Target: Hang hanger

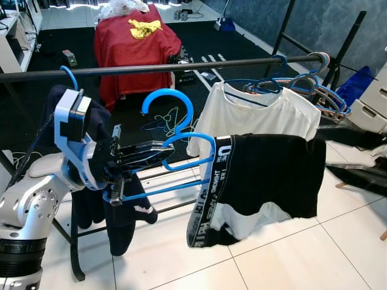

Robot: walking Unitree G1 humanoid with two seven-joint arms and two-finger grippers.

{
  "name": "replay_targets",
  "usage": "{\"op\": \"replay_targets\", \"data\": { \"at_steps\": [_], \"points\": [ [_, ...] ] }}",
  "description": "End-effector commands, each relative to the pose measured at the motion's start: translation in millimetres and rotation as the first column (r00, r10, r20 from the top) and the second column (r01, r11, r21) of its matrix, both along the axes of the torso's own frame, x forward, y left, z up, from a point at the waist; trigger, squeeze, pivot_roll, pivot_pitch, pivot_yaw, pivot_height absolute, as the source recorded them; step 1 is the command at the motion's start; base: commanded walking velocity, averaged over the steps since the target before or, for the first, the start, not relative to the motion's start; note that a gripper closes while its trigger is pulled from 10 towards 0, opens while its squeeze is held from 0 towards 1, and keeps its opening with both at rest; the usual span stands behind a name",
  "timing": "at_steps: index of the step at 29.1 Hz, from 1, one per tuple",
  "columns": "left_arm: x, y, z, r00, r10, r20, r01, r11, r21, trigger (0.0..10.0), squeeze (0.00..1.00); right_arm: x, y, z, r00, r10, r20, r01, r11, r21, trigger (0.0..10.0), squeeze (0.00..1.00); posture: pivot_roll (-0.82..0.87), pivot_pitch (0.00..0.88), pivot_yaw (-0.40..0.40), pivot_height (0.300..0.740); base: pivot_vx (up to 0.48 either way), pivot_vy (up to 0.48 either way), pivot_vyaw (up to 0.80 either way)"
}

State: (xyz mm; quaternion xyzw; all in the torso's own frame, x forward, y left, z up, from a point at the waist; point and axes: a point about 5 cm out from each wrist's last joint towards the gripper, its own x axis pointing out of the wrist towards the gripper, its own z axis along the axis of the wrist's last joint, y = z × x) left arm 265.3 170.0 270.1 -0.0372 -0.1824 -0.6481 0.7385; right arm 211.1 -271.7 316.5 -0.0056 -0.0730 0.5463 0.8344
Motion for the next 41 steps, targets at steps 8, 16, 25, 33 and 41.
{"op": "replay_targets", "data": {
  "at_steps": [8,16,25,33,41],
  "points": [
    [-9.5,-3.4,5.8,0.994,-0.113,0.005,0.113,0.994,-0.002,0.0,0.0,5.8,4.3,-32.4,0.993,0.0,-0.117,-0.008,0.998,-0.066,10.0,0.0,-0.07,0.117,-0.036,0.74,0.0,0.0,0.0],
    [-7.5,-7.4,12.9,0.992,-0.123,0.019,0.123,0.992,-0.04,0.0,0.0,6.6,14.7,-48.7,0.979,0.059,-0.195,-0.073,0.995,-0.067,10.0,0.0,-0.07,0.117,-0.037,0.74,0.0,0.0,0.0],
    [-1.5,-6.7,16.1,0.997,-0.08,0.02,0.082,0.994,-0.073,0.0,0.0,7.5,28.1,-59.2,0.968,0.115,-0.222,-0.131,0.99,-0.056,0.0,0.0,-0.06,0.118,-0.035,0.74,0.0,0.0,0.0],
    [3.3,5.5,11.6,1.0,-0.027,-0.002,0.027,0.997,-0.065,0.0,0.0,12.2,25.5,-56.5,0.979,0.082,-0.188,-0.089,0.996,-0.024,0.0,0.0,-0.06,0.112,-0.036,0.74,0.0,0.0,0.0],
    [9.5,26.6,-5.4,0.998,0.04,-0.055,-0.041,0.999,-0.018,0.0,0.0,22.7,13.8,-36.9,0.996,-0.031,-0.081,0.037,0.997,0.071,0.0,0.0,-0.06,0.104,-0.035,0.74,0.0,0.0,0.0]
  ]
}}
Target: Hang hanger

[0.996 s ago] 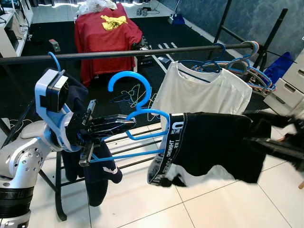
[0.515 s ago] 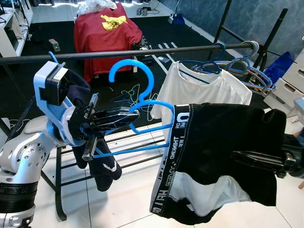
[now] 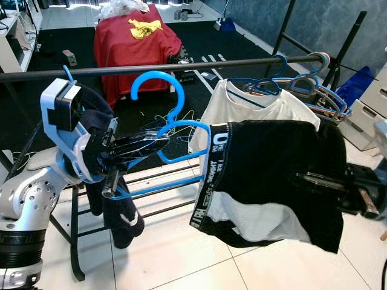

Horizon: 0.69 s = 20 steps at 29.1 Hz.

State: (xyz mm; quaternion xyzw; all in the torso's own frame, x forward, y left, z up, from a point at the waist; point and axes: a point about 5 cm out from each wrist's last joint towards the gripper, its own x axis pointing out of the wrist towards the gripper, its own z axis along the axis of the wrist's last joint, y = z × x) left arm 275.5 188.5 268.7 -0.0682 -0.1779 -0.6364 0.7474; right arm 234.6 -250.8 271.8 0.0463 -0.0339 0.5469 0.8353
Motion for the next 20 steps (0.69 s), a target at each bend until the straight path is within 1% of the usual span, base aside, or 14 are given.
{"op": "replay_targets", "data": {
  "at_steps": [1,4,6,8,10,12,13,14,15,16,17,18,19,20],
  "points": [
    [-1.1,12.0,-11.6,0.999,0.021,-0.026,-0.019,0.998,0.062,0.0,0.0,2.0,-12.3,11.7,0.994,-0.092,0.062,0.088,0.995,0.055,0.0,0.0,-0.06,0.104,-0.033,0.74,0.0,0.0,0.0],
    [-2.0,15.0,-20.1,0.999,0.019,-0.047,-0.014,0.994,0.107,0.0,0.0,4.6,-17.1,14.4,0.987,-0.137,0.079,0.131,0.988,0.077,0.0,0.0,-0.06,0.105,-0.032,0.74,0.0,0.0,0.0],
    [-1.7,20.4,-43.7,0.994,0.046,-0.101,-0.022,0.973,0.229,0.0,0.0,11.3,-29.0,17.4,0.964,-0.248,0.095,0.235,0.963,0.131,0.0,0.0,-0.06,0.11,-0.03,0.74,0.0,0.0,0.0],
    [-1.7,20.4,-43.7,0.994,0.046,-0.101,-0.022,0.973,0.229,0.0,0.0,11.3,-29.0,17.4,0.964,-0.248,0.095,0.235,0.963,0.131,0.0,0.0,-0.06,0.11,-0.03,0.74,0.0,0.0,0.0],
    [-5.8,29.9,-83.0,0.977,0.107,-0.185,-0.02,0.909,0.417,0.0,0.0,18.6,-44.2,11.4,0.919,-0.389,0.063,0.372,0.909,0.188,0.0,0.0,-0.06,0.115,-0.028,0.74,0.0,0.0,0.0],
    [-11.5,41.1,-120.4,0.951,0.208,-0.23,-0.036,0.812,0.583,0.0,0.0,29.0,-54.9,-19.2,0.841,-0.539,-0.043,0.541,0.834,0.109,0.0,0.0,-0.06,0.119,-0.027,0.74,0.0,0.0,0.0],
    [-13.3,45.0,-137.5,0.931,0.274,-0.242,-0.054,0.759,0.649,4.6,0.0,32.1,-54.3,-46.1,0.805,-0.586,-0.093,0.589,0.808,0.005,10.0,0.0,-0.06,0.12,-0.027,0.74,0.0,0.0,0.0],
    [-13.3,45.0,-137.5,0.931,0.274,-0.242,-0.054,0.759,0.649,4.6,0.0,32.1,-54.3,-46.1,0.805,-0.586,-0.093,0.589,0.808,0.005,10.0,0.0,-0.06,0.12,-0.027,0.74,0.0,0.0,0.0],
    [-14.4,46.3,-150.9,0.913,0.334,-0.233,-0.086,0.719,0.69,9.1,0.0,32.9,-50.8,-72.0,0.772,-0.619,-0.147,0.616,0.785,-0.069,10.0,0.0,-0.06,0.121,-0.027,0.74,0.0,0.0,0.0],
    [-14.4,46.3,-150.9,0.913,0.334,-0.233,-0.086,0.719,0.69,9.1,0.0,32.9,-50.8,-72.0,0.772,-0.619,-0.147,0.616,0.785,-0.069,10.0,0.0,-0.06,0.121,-0.027,0.74,0.0,0.0,0.0],
    [-15.4,46.1,-160.0,0.896,0.375,-0.236,-0.105,0.696,0.71,10.0,0.0,32.2,-47.0,-90.7,0.75,-0.635,-0.186,0.625,0.772,-0.115,10.0,0.0,-0.06,0.121,-0.027,0.74,0.0,0.0,0.0],
    [-15.5,43.4,-172.4,0.86,0.448,-0.245,-0.151,0.681,0.716,10.0,0.0,30.4,-42.1,-116.6,0.709,-0.661,-0.246,0.643,0.749,-0.159,10.0,0.0,-0.04,0.125,-0.027,0.74,0.0,0.0,0.0],
    [-15.5,43.4,-172.4,0.86,0.448,-0.245,-0.151,0.681,0.716,10.0,0.0,30.4,-42.1,-116.6,0.709,-0.661,-0.246,0.643,0.749,-0.159,10.0,0.0,-0.04,0.125,-0.027,0.74,0.0,0.0,0.0],
    [-17.0,39.7,-182.6,0.822,0.503,-0.268,-0.187,0.682,0.707,10.0,0.0,27.9,-37.2,-135.9,0.672,-0.677,-0.299,0.662,0.731,-0.166,10.0,0.0,-0.04,0.129,-0.028,0.74,0.0,0.0,0.0]
  ]
}}
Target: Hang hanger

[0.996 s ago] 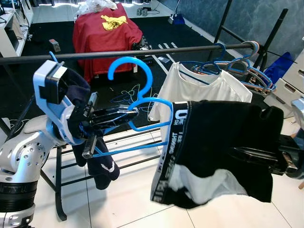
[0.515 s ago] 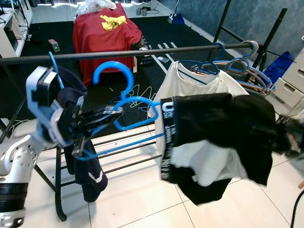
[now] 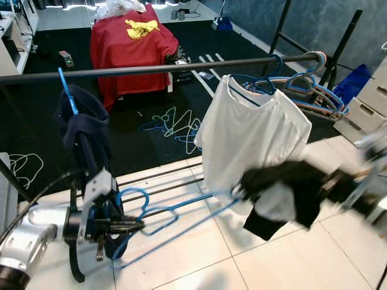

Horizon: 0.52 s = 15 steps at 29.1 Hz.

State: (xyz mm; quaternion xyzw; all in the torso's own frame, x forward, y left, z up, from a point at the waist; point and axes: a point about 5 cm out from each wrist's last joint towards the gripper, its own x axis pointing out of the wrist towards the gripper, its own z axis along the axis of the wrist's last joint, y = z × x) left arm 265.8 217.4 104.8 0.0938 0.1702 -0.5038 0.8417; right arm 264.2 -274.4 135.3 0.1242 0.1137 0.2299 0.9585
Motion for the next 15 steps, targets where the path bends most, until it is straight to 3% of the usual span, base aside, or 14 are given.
{"op": "replay_targets", "data": {
  "at_steps": [1,3,5,7,8,9,13,15],
  "points": [
    [-8.1,8.4,-27.6,0.985,0.156,-0.079,-0.153,0.987,0.043,10.0,0.0,-4.4,-8.2,-14.3,0.993,-0.113,-0.024,0.113,0.994,-0.003,10.0,0.0,-0.04,0.13,-0.029,0.74,0.0,0.0,0.0],
    [-8.6,7.1,-33.5,0.975,0.207,-0.082,-0.206,0.978,0.024,10.0,0.0,-6.4,-3.5,-24.4,0.991,-0.127,-0.044,0.128,0.992,0.023,10.0,0.0,-0.04,0.131,-0.029,0.74,0.0,0.0,0.0],
    [-5.5,6.1,-34.7,0.954,0.294,-0.065,-0.298,0.952,-0.066,10.0,0.0,-9.9,4.6,-36.3,0.991,-0.119,-0.067,0.123,0.99,0.061,10.0,0.0,-0.03,0.131,-0.028,0.74,0.0,0.0,0.0],
    [-5.5,6.1,-34.7,0.954,0.294,-0.065,-0.298,0.952,-0.066,10.0,0.0,-9.9,4.6,-36.3,0.991,-0.119,-0.067,0.123,0.99,0.061,10.0,0.0,-0.03,0.131,-0.028,0.74,0.0,0.0,0.0],
    [-2.7,-2.2,-18.0,0.965,0.259,-0.035,-0.259,0.934,-0.247,10.0,0.0,-9.6,10.2,-29.7,0.996,-0.081,-0.023,0.083,0.989,0.123,10.0,0.0,-0.04,0.131,-0.027,0.74,0.0,0.0,0.0],
    [-2.6,-7.1,-7.6,0.976,0.216,-0.016,-0.209,0.922,-0.324,10.0,0.0,-9.0,12.4,-21.8,0.998,-0.053,0.017,0.05,0.988,0.149,10.0,0.0,-0.04,0.13,-0.025,0.74,0.0,0.0,0.0],
    [-2.9,-10.3,-1.1,0.982,0.187,-0.001,-0.174,0.914,-0.367,10.0,0.0,-8.7,13.7,-16.7,0.998,-0.035,0.043,0.028,0.987,0.16,10.0,0.0,-0.04,0.13,-0.025,0.74,0.0,0.0,0.0],
    [-3.8,-22.9,18.4,0.994,0.092,0.051,-0.061,0.898,-0.435,10.0,0.0,-7.6,18.9,9.8,0.987,0.045,0.153,-0.076,0.976,0.202,10.0,0.0,-0.04,0.127,-0.024,0.74,0.0,0.0,0.0]
  ]
}}
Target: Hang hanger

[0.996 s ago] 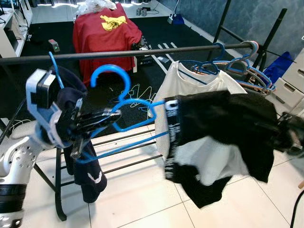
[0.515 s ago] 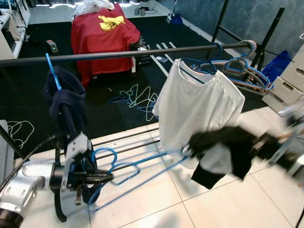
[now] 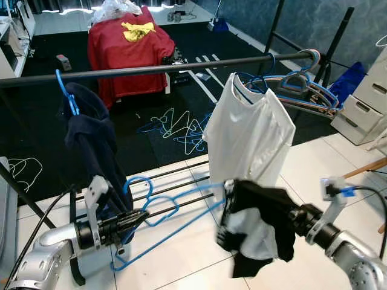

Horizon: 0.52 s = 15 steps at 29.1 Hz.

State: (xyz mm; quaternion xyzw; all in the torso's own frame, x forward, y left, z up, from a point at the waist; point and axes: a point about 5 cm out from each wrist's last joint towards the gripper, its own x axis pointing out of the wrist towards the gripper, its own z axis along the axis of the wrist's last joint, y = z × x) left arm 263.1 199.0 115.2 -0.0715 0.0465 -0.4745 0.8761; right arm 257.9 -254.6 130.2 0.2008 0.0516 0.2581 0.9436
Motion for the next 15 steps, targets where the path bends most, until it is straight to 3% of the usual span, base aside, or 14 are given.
{"op": "replay_targets", "data": {
  "at_steps": [1,2,5,7,11,15],
  "points": [
    [-1.2,-4.5,7.9,0.999,-0.036,0.023,0.037,0.998,-0.044,10.0,0.0,-1.3,-0.9,14.8,0.998,0.028,0.063,-0.029,0.999,0.021,10.0,0.0,-0.04,0.127,-0.024,0.74,0.0,0.0,0.0],
    [-2.1,-18.1,23.8,0.988,-0.133,0.08,0.137,0.989,-0.046,10.0,0.0,-1.6,6.6,44.6,0.976,0.144,0.165,-0.148,0.989,0.009,10.0,0.0,-0.05,0.123,-0.024,0.74,0.0,0.0,0.0],
    [-2.4,-23.4,28.6,0.98,-0.169,0.102,0.173,0.985,-0.028,10.0,0.0,-2.4,10.5,53.9,0.962,0.201,0.187,-0.199,0.98,-0.031,10.0,0.0,-0.05,0.122,-0.026,0.74,0.0,0.0,0.0],
    [-0.7,-29.9,38.5,0.968,-0.204,0.144,0.209,0.978,-0.016,10.0,0.0,-2.8,15.7,62.7,0.94,0.284,0.188,-0.263,0.956,-0.129,10.0,0.0,-0.06,0.12,-0.027,0.74,0.0,0.0,0.0],
    [12.4,-32.0,62.2,0.964,-0.145,0.225,0.17,0.981,-0.094,10.0,0.0,2.5,17.2,68.5,0.929,0.32,0.186,-0.284,0.939,-0.196,10.0,0.0,-0.06,0.115,-0.032,0.74,0.0,0.0,0.0],
    [16.0,-31.4,70.7,0.961,-0.121,0.249,0.156,0.98,-0.125,10.0,0.0,5.0,16.8,70.7,0.928,0.318,0.193,-0.277,0.937,-0.211,10.0,0.0,-0.05,0.115,-0.034,0.74,0.0,0.0,0.0]
  ]
}}
